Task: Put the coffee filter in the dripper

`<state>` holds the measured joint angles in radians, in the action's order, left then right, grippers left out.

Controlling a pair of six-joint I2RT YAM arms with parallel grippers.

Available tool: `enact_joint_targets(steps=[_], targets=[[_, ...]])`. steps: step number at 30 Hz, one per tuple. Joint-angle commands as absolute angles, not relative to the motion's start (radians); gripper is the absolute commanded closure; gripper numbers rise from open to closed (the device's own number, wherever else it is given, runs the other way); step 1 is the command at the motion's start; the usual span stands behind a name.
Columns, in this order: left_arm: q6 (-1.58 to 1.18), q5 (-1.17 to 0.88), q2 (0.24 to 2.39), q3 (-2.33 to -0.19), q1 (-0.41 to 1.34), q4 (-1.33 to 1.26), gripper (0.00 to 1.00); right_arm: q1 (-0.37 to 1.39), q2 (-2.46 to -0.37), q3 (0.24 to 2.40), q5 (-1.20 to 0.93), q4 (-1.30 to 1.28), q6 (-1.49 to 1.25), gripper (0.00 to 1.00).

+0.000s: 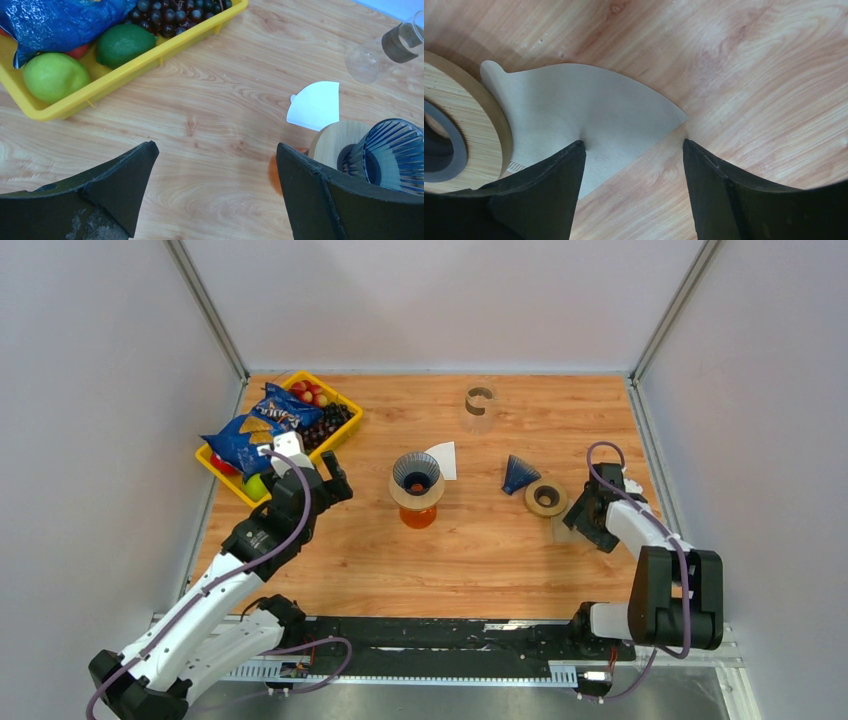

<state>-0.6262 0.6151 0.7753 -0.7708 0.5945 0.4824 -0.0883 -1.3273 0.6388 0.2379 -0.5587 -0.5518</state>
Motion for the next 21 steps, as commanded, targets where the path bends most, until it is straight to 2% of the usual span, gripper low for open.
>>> enact_joint_targets(steps=[1,8,21], targets=[[-0.64,0.646,0.758,-0.764,0.591,0.478,0.0,-0.069,-1.381,0.613,0.26,-0.513,-0.596,0.29],[-0.64,0.644,0.763,-0.765,0.591,0.477,0.0,-0.061,-1.388,0.601,0.273,-0.496,-0.586,0.58],[-0.638,0.657,0.762,-0.771,0.589,0.492,0.0,-0.061,-1.397,0.611,0.248,-0.464,-0.529,0.83]])
